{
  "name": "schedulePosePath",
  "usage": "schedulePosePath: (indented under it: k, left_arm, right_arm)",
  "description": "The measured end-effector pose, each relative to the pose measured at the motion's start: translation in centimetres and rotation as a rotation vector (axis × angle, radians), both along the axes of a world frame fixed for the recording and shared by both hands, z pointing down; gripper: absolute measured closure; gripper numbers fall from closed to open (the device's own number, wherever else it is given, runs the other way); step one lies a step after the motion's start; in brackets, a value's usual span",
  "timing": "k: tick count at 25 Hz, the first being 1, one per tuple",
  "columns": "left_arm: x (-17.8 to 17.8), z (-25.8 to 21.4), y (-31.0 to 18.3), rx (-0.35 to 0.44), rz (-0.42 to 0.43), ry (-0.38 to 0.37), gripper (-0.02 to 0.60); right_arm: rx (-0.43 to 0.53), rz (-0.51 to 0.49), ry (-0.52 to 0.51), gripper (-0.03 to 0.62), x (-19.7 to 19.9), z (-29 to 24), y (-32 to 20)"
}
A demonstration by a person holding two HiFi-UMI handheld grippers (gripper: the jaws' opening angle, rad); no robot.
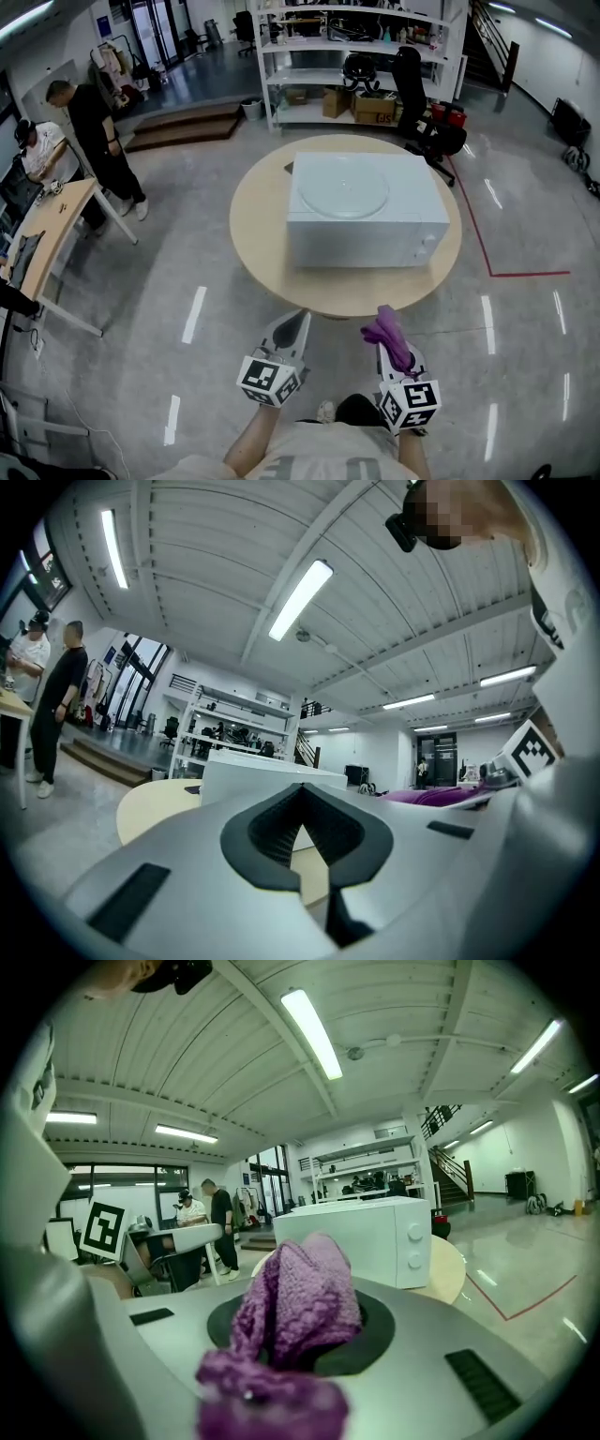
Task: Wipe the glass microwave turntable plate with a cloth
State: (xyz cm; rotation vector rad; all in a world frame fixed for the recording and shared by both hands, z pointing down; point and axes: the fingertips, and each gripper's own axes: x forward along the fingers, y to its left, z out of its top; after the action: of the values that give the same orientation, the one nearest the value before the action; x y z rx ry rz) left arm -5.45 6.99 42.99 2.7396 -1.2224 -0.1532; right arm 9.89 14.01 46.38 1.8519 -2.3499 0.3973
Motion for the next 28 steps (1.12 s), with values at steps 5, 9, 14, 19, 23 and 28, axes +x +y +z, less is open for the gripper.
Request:
schedulePosePath:
  k: [5, 9, 14, 19, 23, 28]
  left_arm:
    - [0.3, 0.0, -4.4, -0.030, -0.013, 0.039, 0.578]
    - [1.9, -1.0, -9.7, -0.013, -0.049, 0.094, 0.578]
    - [4.3, -4.7, -14.9, 0.085, -0.046, 0.088, 0.578]
    - [4.2, -7.0, -19.7, 0.130, -0.109, 0.037, 0.578]
    - [3.7, -6.6, -22.4, 0.108, -0.161, -0.010, 0.578]
    - [2.3, -6.5, -25.9, 0.045, -0.150, -0.072, 0.578]
  right_arm:
    - [0.021, -0.037, 0.008, 0.545, 0.3, -0.5, -4.5]
    - [0.109, -0.061, 0.009, 0.546, 1.5, -2.0, -10.8]
    - [0.249, -0.178, -0.024, 0.546, 2.3, -6.8, -16.5]
    - [0.271, -0.187, -0.117, 0.546, 4.0, -8.7, -21.9]
    - [0.288, -0.209, -0.117, 0.546, 5.0, -9.7, -24.9]
    - [0.284, -0.205, -0.109, 0.546, 4.6, -11.1, -27.9]
